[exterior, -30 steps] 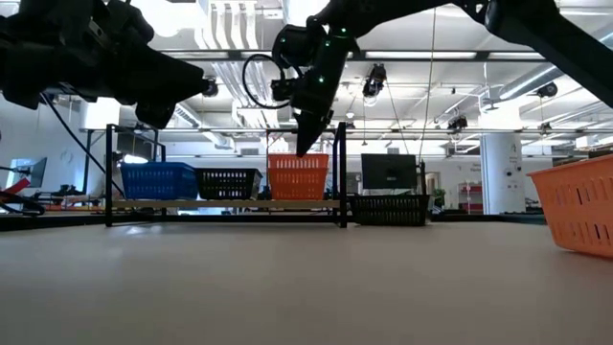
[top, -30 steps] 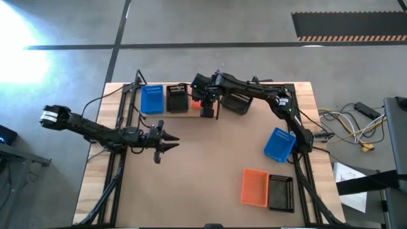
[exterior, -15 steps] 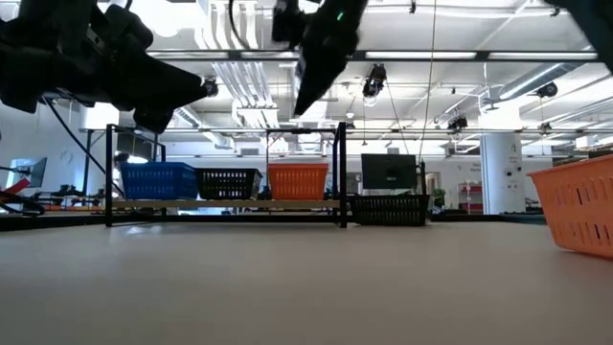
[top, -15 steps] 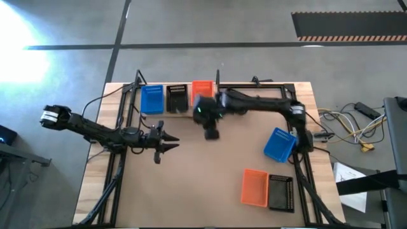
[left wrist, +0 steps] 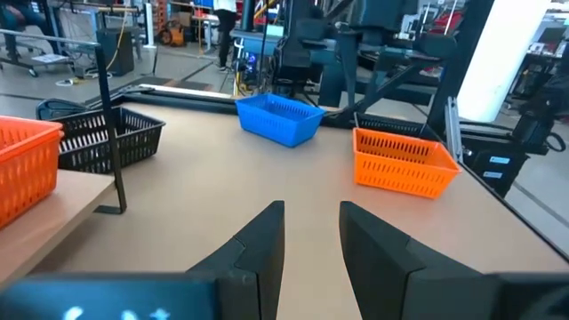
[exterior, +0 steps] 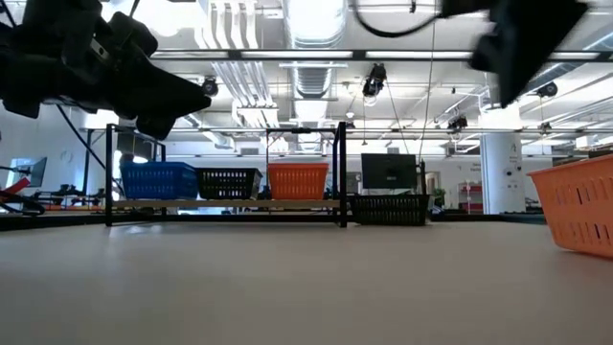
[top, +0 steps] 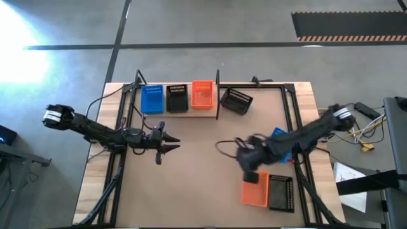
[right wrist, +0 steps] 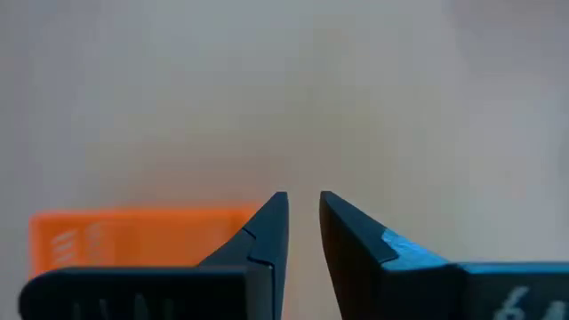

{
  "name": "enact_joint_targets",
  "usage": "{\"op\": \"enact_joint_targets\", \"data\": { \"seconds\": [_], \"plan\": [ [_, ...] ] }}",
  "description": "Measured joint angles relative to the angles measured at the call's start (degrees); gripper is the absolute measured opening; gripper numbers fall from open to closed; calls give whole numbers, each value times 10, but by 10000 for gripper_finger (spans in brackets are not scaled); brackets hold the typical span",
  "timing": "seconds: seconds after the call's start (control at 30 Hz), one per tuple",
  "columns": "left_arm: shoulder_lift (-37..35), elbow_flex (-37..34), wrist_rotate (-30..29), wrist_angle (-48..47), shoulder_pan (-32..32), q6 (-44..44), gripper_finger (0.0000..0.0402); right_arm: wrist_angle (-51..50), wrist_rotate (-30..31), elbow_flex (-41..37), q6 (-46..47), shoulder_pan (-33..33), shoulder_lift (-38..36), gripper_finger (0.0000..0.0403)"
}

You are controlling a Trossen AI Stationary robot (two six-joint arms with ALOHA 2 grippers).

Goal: Stack baskets on shelf by color
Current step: Stack the top black basket on top of the other black basket on the shelf

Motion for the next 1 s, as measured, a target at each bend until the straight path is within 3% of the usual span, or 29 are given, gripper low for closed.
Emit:
{"op": "enact_joint_targets", "data": {
  "seconds": [0.27,0.63,0.7,0.83,1.0],
  "plan": [
    [74,12,0,70,0,5,93,0,12,-147,277,80,-120,54],
    [170,72,5,82,0,16,93,3,44,-225,346,95,-182,54],
    [186,91,6,82,0,19,93,2,96,-228,330,102,-175,54],
    [216,141,7,69,0,53,93,16,268,-239,264,108,-143,54],
    [234,221,15,-25,0,94,93,27,402,-240,140,47,-117,57]
  ]
}}
